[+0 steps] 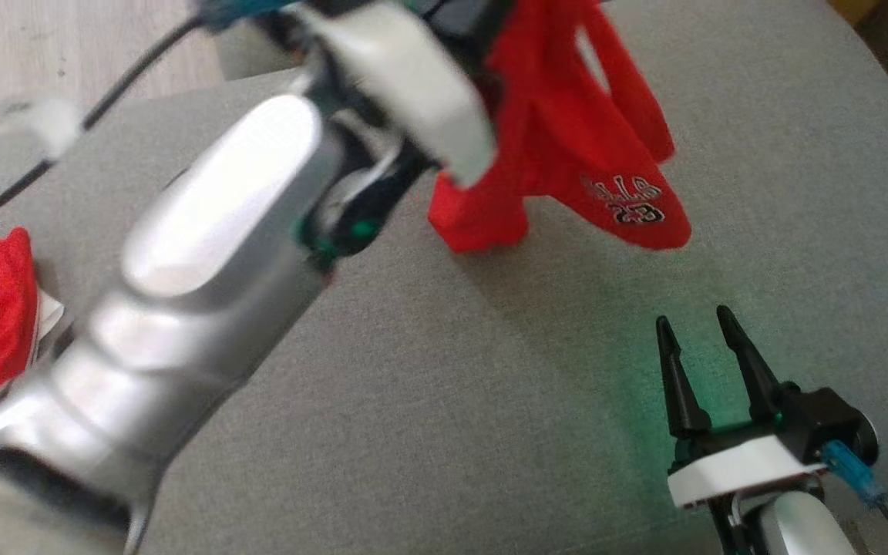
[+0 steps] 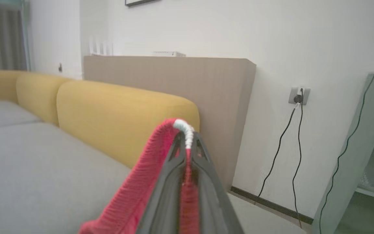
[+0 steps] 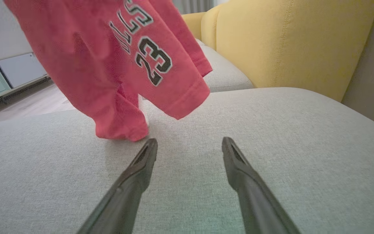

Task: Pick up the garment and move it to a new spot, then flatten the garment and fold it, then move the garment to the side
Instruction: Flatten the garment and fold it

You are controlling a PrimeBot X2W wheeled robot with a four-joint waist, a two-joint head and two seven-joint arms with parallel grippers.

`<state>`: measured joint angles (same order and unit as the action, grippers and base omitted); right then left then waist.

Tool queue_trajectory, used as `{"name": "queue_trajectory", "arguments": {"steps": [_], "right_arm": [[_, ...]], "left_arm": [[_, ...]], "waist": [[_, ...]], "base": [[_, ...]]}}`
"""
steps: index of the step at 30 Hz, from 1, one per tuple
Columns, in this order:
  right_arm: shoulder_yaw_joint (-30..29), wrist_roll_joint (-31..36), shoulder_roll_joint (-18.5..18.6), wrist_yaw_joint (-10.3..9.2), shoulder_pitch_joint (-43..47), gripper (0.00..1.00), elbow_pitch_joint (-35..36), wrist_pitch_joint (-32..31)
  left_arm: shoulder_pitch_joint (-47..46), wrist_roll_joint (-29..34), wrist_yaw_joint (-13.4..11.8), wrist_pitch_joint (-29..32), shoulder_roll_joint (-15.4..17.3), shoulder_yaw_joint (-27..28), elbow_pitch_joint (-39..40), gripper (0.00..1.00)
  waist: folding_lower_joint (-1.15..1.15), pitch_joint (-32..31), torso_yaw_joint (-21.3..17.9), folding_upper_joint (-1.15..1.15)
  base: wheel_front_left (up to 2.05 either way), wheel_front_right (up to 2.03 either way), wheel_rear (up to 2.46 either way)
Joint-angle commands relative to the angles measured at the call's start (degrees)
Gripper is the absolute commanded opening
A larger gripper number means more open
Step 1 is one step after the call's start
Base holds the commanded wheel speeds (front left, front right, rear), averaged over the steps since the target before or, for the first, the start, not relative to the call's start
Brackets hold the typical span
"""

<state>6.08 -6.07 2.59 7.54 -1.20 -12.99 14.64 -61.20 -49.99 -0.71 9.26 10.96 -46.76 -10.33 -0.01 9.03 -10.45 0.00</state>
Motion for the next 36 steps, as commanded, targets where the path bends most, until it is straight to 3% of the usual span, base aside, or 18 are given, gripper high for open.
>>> {"name": "queue_trajectory", "arguments": {"steps": [1,5,10,15,20,27,32,36], "right_arm": [[1.05,-0.29,0.29,-0.05,-0.21,1.00,1.95,0.36],[-0.38,0.29,0.29,-0.05,1.06,1.00,2.42,0.36],[-0.55,1.46,0.29,-0.05,1.40,1.00,3.00,0.36],[-0.86,2.85,0.29,-0.05,-0.22,1.00,3.58,0.36],[0.62,0.65,1.23,-0.05,-4.21,1.00,-0.57,0.36],[16.67,-11.35,11.35,-0.05,-16.07,1.00,-12.61,-2.08],[27.33,-18.09,17.61,-0.05,-21.96,1.00,-15.37,-3.17],[31.95,-21.29,19.81,-0.05,-23.69,1.00,-15.57,-2.72]], "left_arm": [[1.55,-0.39,-0.60,0.34,2.64,2.30,1.37,0.00],[14.19,-4.56,-3.02,1.49,8.74,2.84,4.25,0.00],[31.94,-8.69,-5.70,-3.26,13.66,3.83,6.71,0.00],[42.52,-8.43,-5.07,-10.66,15.49,3.57,5.42,0.00],[44.47,-6.34,-4.66,-15.69,14.89,3.34,0.86,0.00],[41.38,-4.21,-3.52,-18.22,14.03,3.32,-4.83,0.00],[39.49,-4.02,-2.34,-19.06,12.75,3.26,-7.37,0.00],[39.05,-4.01,-1.98,-19.46,12.37,3.26,-8.40,0.00]], "waist": [[0.01,-0.14,0.23,0.00],[0.01,-0.09,1.89,0.00],[0.01,0.78,5.03,0.00],[0.01,1.88,8.87,0.00],[0.01,2.62,12.36,0.00],[0.01,3.98,15.81,0.00],[0.01,4.51,17.29,0.00],[0.01,4.55,17.55,0.00]], "base": [[0.00,0.00,0.00],[0.00,0.00,0.00],[0.00,0.00,0.00],[0.00,0.00,0.00],[0.00,0.00,0.00],[0.00,0.00,0.00],[0.00,0.00,0.00],[0.00,0.00,0.00]]}}
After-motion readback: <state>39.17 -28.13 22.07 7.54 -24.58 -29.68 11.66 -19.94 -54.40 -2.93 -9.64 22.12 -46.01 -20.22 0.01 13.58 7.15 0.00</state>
